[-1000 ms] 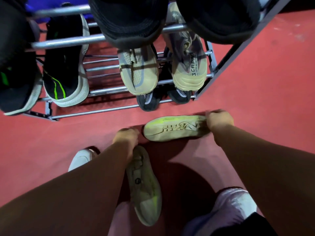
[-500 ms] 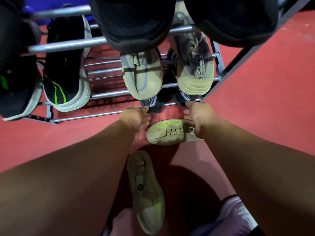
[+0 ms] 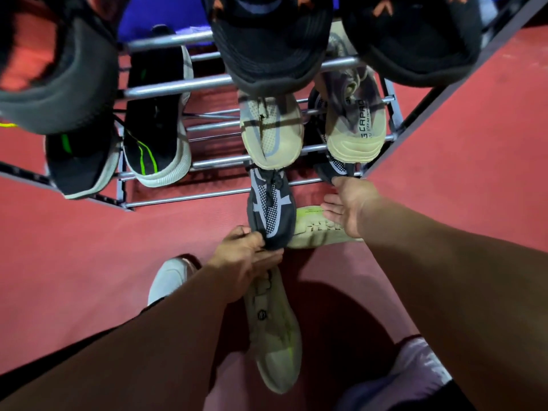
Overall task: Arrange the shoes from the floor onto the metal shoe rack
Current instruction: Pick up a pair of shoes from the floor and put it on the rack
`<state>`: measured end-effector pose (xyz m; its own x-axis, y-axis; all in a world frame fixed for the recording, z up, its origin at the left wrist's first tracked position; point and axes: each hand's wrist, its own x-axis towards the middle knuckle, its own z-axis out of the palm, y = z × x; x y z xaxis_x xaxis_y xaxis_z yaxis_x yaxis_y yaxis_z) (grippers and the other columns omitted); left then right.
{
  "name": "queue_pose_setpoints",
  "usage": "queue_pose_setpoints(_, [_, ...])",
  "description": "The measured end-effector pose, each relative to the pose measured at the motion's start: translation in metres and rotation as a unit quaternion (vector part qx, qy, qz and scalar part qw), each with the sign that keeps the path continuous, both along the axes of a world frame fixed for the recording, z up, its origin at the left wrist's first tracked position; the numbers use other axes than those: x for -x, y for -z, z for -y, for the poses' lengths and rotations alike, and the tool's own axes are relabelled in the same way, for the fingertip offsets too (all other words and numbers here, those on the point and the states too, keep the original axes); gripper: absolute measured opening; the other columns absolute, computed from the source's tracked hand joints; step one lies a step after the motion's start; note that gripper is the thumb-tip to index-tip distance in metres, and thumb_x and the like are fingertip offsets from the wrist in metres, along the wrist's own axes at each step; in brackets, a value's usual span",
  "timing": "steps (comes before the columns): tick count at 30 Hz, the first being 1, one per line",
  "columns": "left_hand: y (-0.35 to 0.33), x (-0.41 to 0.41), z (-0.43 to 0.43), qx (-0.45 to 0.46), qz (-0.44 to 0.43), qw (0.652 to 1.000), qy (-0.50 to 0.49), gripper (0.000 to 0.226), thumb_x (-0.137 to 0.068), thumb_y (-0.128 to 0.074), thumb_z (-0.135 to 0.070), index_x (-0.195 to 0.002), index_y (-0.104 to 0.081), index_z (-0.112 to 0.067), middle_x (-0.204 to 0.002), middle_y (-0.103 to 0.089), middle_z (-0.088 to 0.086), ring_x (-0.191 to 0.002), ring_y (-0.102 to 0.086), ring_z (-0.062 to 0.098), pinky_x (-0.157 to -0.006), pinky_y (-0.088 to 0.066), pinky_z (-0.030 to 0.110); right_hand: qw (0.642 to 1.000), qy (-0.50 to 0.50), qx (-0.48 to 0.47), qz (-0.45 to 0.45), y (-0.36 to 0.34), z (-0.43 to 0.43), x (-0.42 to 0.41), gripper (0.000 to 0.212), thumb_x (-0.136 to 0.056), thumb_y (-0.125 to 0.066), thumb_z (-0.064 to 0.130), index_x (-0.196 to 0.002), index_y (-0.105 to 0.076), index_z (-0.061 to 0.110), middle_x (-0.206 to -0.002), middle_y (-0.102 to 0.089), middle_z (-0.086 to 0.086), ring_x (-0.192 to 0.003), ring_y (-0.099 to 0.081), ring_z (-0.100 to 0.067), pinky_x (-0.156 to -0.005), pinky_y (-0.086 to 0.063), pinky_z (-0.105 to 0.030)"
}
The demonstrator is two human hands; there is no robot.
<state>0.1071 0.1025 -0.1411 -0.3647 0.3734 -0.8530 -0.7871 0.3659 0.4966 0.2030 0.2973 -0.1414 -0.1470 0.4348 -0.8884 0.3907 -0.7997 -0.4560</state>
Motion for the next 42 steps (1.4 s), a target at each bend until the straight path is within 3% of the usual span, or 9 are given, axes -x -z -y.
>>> queue_pose_setpoints(7, [-0.001,0.033,-0.036,-0.021,-0.034,0.999,-0.006,0.027,-0.099,-0.042,0.008,-0.083,-0.043,-0.013,-0.087,-0.07,0.02,-0.073,-0.074,0.035,-0.074,-0.062,0.049,1.0,0.0,0.011,-0.014,0.01,-0.001,0.006,0.037,-0.109,-0.034,0.022,-0.141,-0.051,0.026,-0.156,-0.037,-0.027,-0.14,-0.043,-0.044,-0.115,-0.041,-0.049])
queue_pose_setpoints(10, [0.004,0.041,-0.049,-0.02,-0.042,0.999,0.002,0.03,-0.097,-0.043,0.01,-0.081,-0.042,-0.015,-0.084,-0.068,0.02,-0.073,-0.072,0.037,-0.076,-0.06,0.049,0.999,0.022,0.02,-0.032,0.012,-0.003,0.008,0.046,-0.108,-0.029,0.015,-0.15,-0.046,0.024,-0.158,-0.024,-0.026,-0.145,-0.024,-0.042,-0.09,-0.055,-0.033])
queue_pose_setpoints(14, [0.013,0.038,-0.052,-0.002,-0.048,0.999,0.015,0.03,-0.1,-0.045,0.006,-0.082,-0.04,-0.018,-0.086,-0.069,0.017,-0.069,-0.074,0.033,-0.074,-0.061,0.046,0.999,0.029,0.009,-0.027,0.012,-0.004,0.008,0.046,-0.109,-0.03,0.016,-0.153,-0.043,0.02,-0.146,-0.054,-0.022,-0.14,-0.045,-0.04,-0.103,-0.051,-0.033])
queue_pose_setpoints(19, [0.017,0.03,-0.069,0.04,-0.101,0.99,0.091,0.017,-0.104,-0.047,-0.006,-0.091,-0.045,-0.017,-0.104,-0.073,0.016,-0.077,-0.076,0.03,-0.074,-0.064,0.041,0.997,0.068,0.011,-0.029,0.015,-0.006,0.008,0.042,-0.11,-0.036,0.022,-0.152,-0.044,0.016,-0.135,-0.063,-0.015,-0.086,-0.071,-0.022,-0.105,-0.047,-0.031])
queue_pose_setpoints(23, [0.023,0.029,-0.089,0.022,-0.045,0.998,0.03,0.012,-0.103,-0.046,-0.003,-0.113,-0.043,-0.009,-0.101,-0.073,0.023,-0.082,-0.077,0.034,-0.076,-0.064,0.043,0.994,0.107,0.014,-0.025,0.018,-0.007,0.007,0.038,-0.11,-0.036,0.022,-0.145,-0.05,0.016,-0.101,-0.071,-0.007,-0.1,-0.074,-0.024,-0.095,-0.044,-0.026])
queue_pose_setpoints(27, [0.027,0.028,-0.098,0.02,-0.024,0.999,0.025,0.026,-0.103,-0.042,0.0,-0.127,-0.047,0.006,-0.099,-0.072,0.026,-0.084,-0.077,0.034,-0.071,-0.064,0.038,0.995,0.102,0.017,-0.016,0.02,-0.008,0.004,0.036,-0.11,-0.038,0.027,-0.14,-0.055,0.016,-0.109,-0.074,-0.005,-0.091,-0.077,-0.021,-0.103,-0.053,-0.036])
queue_pose_setpoints(32, [0.027,0.033,-0.1,0.013,-0.01,1.0,0.008,0.02,-0.106,-0.034,0.002,-0.1,-0.053,0.006,-0.093,-0.068,0.023,-0.085,-0.071,0.03,-0.084,-0.061,0.04,0.994,0.106,0.009,-0.027,0.023,-0.01,0.004,0.042,-0.111,-0.032,0.024,-0.151,-0.043,0.016,-0.12,-0.069,-0.008,-0.097,-0.074,-0.023,-0.104,-0.053,-0.041])
queue_pose_setpoints(36, [0.029,0.034,-0.104,0.006,-0.004,1.0,-0.028,0.015,-0.105,-0.04,0.002,-0.116,-0.05,0.006,-0.099,-0.067,0.024,-0.082,-0.071,0.03,-0.072,-0.064,0.038,0.993,0.113,0.009,-0.035,0.022,-0.012,0.005,0.044,-0.112,-0.029,0.019,-0.155,-0.038,0.015,-0.125,-0.068,-0.012,-0.106,-0.072,-0.024,-0.11,-0.048,-0.037])
queue_pose_setpoints(42, [0.029,0.034,-0.102,0.005,-0.013,0.999,-0.048,0.016,-0.104,-0.049,-0.005,-0.118,-0.054,0.002,-0.119,-0.067,0.024,-0.092,-0.071,0.029,-0.076,-0.064,0.036,0.995,0.097,-0.003,-0.015,0.022,-0.01,0.0,0.02,-0.111,-0.037,0.019,-0.122,-0.053,0.018,-0.112,-0.074,-0.008,-0.095,-0.075,-0.021,-0.062,-0.053,-0.025])
